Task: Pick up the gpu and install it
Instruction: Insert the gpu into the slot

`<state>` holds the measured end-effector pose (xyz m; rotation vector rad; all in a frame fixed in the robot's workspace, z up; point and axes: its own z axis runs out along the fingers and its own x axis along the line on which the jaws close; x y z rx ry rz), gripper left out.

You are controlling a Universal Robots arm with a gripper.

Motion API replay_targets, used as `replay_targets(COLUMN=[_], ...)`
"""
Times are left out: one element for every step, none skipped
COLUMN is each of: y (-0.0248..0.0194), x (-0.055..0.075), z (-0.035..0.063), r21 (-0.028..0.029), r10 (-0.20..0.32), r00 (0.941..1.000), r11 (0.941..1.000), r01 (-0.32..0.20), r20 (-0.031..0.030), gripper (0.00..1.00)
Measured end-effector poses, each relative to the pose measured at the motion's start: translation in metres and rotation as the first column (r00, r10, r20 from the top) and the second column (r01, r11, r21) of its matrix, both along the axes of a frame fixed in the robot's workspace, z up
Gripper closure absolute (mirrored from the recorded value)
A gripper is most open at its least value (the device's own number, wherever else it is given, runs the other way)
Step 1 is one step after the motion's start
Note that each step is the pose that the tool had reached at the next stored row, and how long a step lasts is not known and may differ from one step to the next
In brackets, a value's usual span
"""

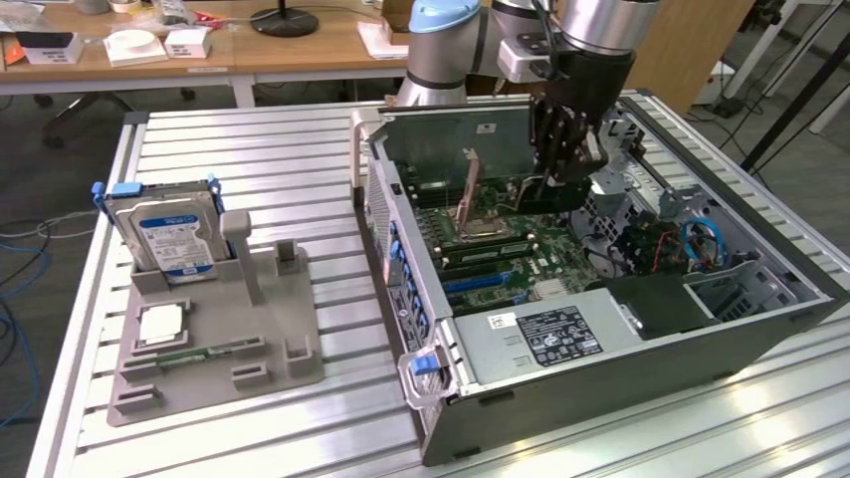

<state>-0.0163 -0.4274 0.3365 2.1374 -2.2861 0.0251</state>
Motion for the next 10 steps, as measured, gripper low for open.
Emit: replay_targets(y=[0.0000,0.0000,0.0000,0.0000,0.0000,0.0000,0.0000,0.0000,0.0000,0.0000], x=[0.0000,0.0000,0.0000,0.0000,0.0000,0.0000,0.0000,0.0000,0.0000,0.0000], z=[-0.0003,-0.0007,-0.0011,-0.0015,-0.0018,-0.0022,-0.0025,-0.0028,-0.0032,-0.0035], r21=[0.0001,0.0002,0.0002,0.0001,0.0001,0.0001,0.0000,0.0001,0.0001,0.0001], r10=[0.000,0.000,0.000,0.000,0.000,0.000,0.000,0.000,0.000,0.000], r00=[1.0000,1.0000,1.0000,1.0000,1.0000,1.0000,1.0000,1.0000,1.0000,1.0000], r11=[1.0000,1.0000,1.0000,1.0000,1.0000,1.0000,1.0000,1.0000,1.0000,1.0000], r01=[0.000,0.000,0.000,0.000,0.000,0.000,0.000,0.000,0.000,0.000], r20=[0.0000,0.0000,0.0000,0.0000,0.0000,0.0000,0.0000,0.0000,0.0000,0.0000], gripper=[0.74,0.74,0.74,0.74,0.74,0.74,0.74,0.74,0.74,0.74])
